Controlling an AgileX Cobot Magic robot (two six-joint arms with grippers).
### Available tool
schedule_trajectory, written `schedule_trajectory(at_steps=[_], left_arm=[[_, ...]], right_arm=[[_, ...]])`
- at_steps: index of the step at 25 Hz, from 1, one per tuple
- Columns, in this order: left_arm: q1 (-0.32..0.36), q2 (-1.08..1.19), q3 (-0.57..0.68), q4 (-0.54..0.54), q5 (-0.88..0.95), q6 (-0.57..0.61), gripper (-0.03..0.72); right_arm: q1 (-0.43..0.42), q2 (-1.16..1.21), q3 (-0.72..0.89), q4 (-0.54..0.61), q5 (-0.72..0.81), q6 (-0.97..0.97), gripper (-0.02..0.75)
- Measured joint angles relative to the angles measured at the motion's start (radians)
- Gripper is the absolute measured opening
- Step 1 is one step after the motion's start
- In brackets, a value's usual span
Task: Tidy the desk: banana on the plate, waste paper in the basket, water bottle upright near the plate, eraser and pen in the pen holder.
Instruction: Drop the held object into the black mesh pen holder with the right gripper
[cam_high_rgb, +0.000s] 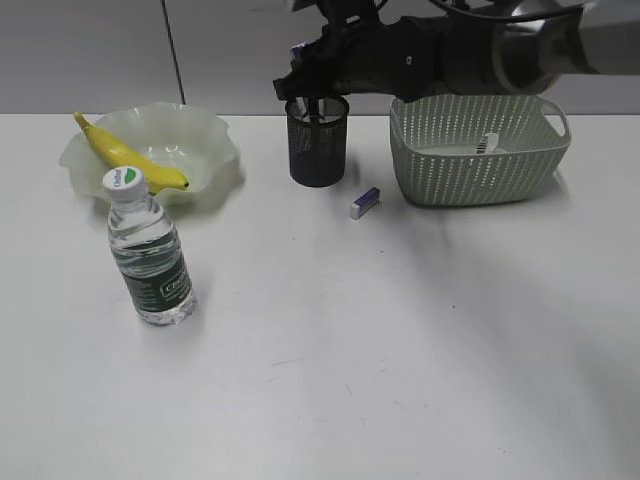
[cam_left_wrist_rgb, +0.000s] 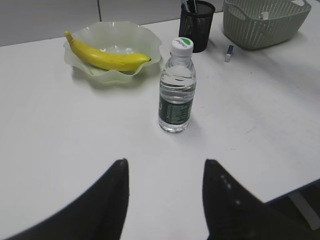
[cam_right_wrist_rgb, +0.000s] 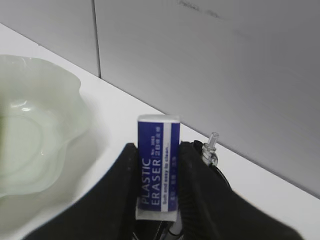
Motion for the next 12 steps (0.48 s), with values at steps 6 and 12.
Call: schedule_trajectory(at_steps=[6,12], left_arm=[[0.0,0.0,0.0,0.0,0.0,0.0,0.363],[0.0,0.0,0.0,0.0,0.0,0.0,0.363]], right_arm=[[-0.008,0.046,-0.02,0.017,0.0,0.001,0.195],[-0.033,0.046,-0.023,0.1,0.0,0.001,0.306]])
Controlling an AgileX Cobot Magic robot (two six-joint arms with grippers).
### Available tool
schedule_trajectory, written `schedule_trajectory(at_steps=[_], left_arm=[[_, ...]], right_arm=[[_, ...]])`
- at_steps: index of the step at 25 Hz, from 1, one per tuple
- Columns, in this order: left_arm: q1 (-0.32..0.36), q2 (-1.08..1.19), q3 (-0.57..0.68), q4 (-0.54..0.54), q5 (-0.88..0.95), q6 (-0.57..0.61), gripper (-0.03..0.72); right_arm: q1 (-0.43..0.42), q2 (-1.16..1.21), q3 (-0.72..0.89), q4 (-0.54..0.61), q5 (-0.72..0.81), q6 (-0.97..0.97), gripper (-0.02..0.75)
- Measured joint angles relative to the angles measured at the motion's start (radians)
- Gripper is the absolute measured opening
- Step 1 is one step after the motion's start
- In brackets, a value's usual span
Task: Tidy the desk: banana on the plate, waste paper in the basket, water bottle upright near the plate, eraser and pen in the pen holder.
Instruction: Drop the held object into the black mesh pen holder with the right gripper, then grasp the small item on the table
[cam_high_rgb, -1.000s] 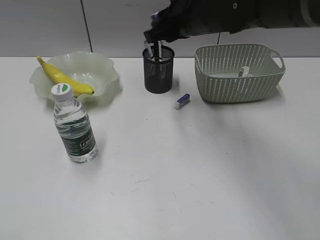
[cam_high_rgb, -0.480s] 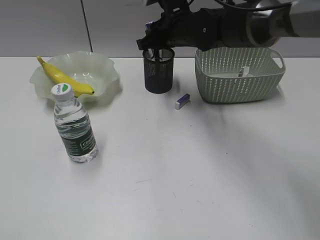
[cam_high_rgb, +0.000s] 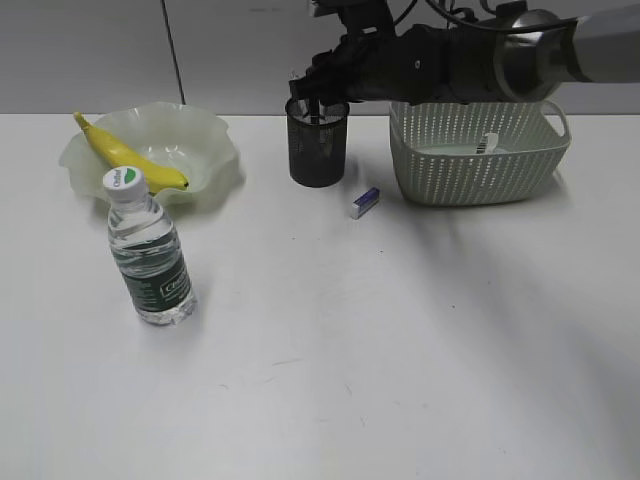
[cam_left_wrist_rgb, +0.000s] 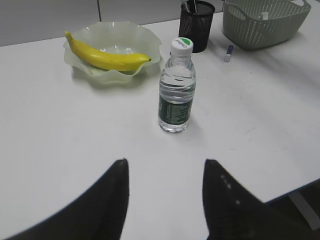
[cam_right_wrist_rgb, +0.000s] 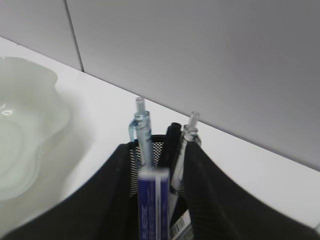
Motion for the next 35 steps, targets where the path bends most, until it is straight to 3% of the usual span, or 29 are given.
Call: schedule_trajectory(at_steps=[6,10,23,27,35], left_arm=[[0.0,0.0,0.0,0.0,0.0,0.0,0.363],[0.0,0.0,0.0,0.0,0.0,0.0,0.363],[0.0,0.0,0.0,0.0,0.0,0.0,0.363],[0.0,0.0,0.0,0.0,0.0,0.0,0.363],[0.0,0.0,0.0,0.0,0.0,0.0,0.363]], right_arm=[[-0.005,-0.006,0.0,0.009,0.022,0.0,0.322],[-0.005,-0.067,0.0,-0.003,0.114,-0.009,0.322],[-0.005,-0.279,0.01,-0.241,0.932,0.116,0.323],[-0.005,-0.357,0.111,-0.278,1.035,0.129,0.323],[-0.005,-0.744,0.501,-0.28,1.043,0.154,0.323]])
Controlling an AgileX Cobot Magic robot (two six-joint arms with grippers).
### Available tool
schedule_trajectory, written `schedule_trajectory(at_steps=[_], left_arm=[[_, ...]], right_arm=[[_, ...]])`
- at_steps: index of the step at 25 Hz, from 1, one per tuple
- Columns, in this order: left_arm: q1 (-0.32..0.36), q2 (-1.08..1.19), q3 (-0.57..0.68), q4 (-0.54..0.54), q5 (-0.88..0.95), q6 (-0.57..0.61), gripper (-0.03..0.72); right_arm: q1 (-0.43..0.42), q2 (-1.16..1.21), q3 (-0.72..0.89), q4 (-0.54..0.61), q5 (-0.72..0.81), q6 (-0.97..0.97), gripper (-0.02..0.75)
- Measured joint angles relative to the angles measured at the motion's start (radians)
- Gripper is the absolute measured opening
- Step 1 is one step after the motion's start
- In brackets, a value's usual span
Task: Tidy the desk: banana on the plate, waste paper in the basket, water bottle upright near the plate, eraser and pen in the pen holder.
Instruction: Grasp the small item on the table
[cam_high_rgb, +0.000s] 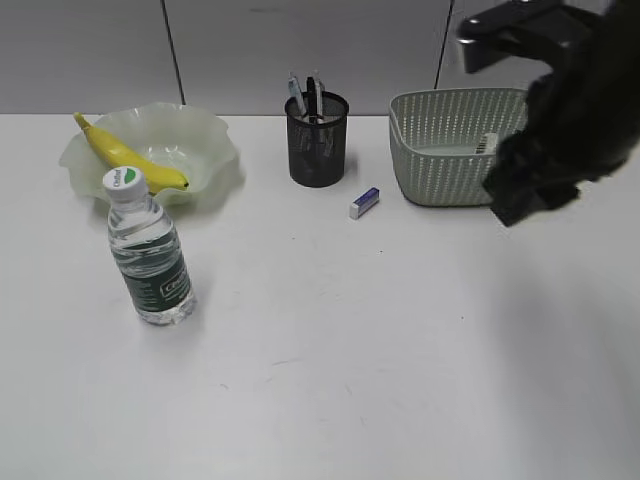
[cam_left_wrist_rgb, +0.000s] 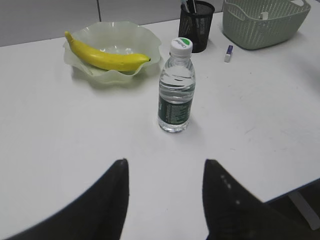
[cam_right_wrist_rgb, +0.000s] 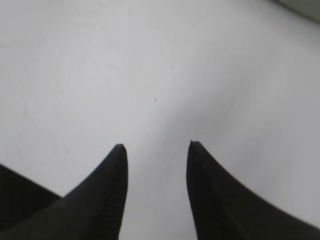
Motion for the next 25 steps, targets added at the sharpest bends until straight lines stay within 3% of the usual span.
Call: schedule_trajectory(at_steps=[11,16,19,25], left_arm=[[0.0,0.117,0.001,-0.011,-0.001,0.002,0.363],[0.0,0.256,-0.009,-0.032,-0.039,0.062,0.363],[0.0,0.361,-0.029,-0.056,-0.173,0.076,0.354],[0.0,0.667,-0.039,-0.077,-0.657,0.078,0.338]], right_arm=[[0.001,-0.708,0.55,0.0,0.054,0.019,0.293],[0.001,-1.054,0.66,0.008,0.091,0.02,0.271],[0.001,-1.232,0.663,0.016,0.091,0.02,0.268],[0.001,-1.483,0.663,0.016,0.091,0.02,0.267]])
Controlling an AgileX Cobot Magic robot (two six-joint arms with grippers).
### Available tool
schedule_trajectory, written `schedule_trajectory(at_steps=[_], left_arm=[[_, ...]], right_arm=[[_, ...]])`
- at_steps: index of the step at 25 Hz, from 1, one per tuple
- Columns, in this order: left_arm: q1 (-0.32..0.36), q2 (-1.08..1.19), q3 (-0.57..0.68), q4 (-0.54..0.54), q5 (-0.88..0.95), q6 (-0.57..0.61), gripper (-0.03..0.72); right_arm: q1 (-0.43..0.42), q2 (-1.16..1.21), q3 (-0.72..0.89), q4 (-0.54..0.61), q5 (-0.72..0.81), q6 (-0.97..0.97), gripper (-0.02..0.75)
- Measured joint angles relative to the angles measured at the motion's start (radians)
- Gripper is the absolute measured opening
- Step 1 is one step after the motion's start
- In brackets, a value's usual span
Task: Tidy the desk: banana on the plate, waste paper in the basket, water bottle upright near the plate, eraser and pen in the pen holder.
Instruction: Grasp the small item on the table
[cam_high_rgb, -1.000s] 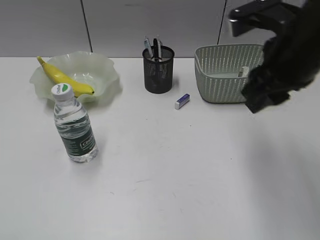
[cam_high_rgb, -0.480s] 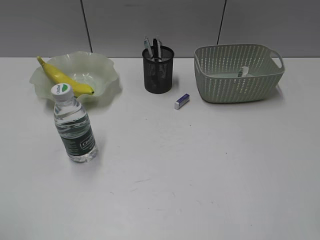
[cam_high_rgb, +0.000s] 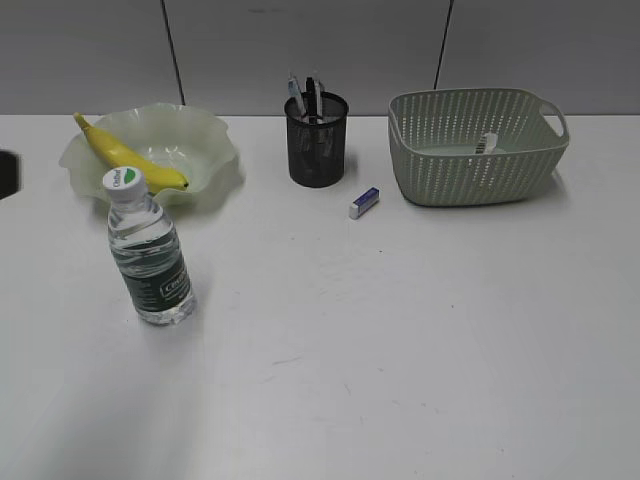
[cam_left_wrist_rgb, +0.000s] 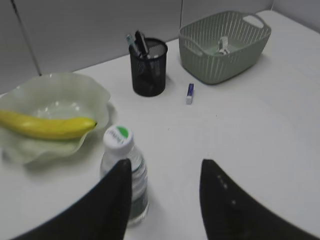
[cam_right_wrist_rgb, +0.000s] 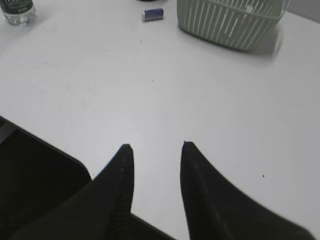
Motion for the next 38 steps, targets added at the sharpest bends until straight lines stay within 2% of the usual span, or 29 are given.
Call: schedule_trajectory(at_steps=[4,10,20,24,28,38], left_arm=[[0.0,0.318,-0.071,-0.007,-0.201,0.0,0.337],[-0.003,0.742,-0.38,-0.009,-0.24,0.0,0.337],[-0.041,1.259,-0.967,-0.016,0.124,0.006,0.337],[-0.046,1.408,-1.144,-0.076,0.233,0.073,0.371],[-0.046,1.523,-1.27,-0.127,0.266,0.121,0.43],[-0.046,1.735,-1.462,-0.18,0.277,0.13,0.442]], right_arm=[[0.0,-0.047,0.001,0.0,0.002,0.0,0.267],[0.0,-0.047,0.001,-0.001,0.004,0.0,0.267],[0.0,-0.047,0.001,-0.001,0.004,0.0,0.267],[0.0,-0.047,0.001,-0.001,0.004,0.0,0.267],[0.0,-0.047,0.001,-0.001,0.004,0.0,0.267],[0.0,-0.047,0.001,-0.001,0.004,0.0,0.267]])
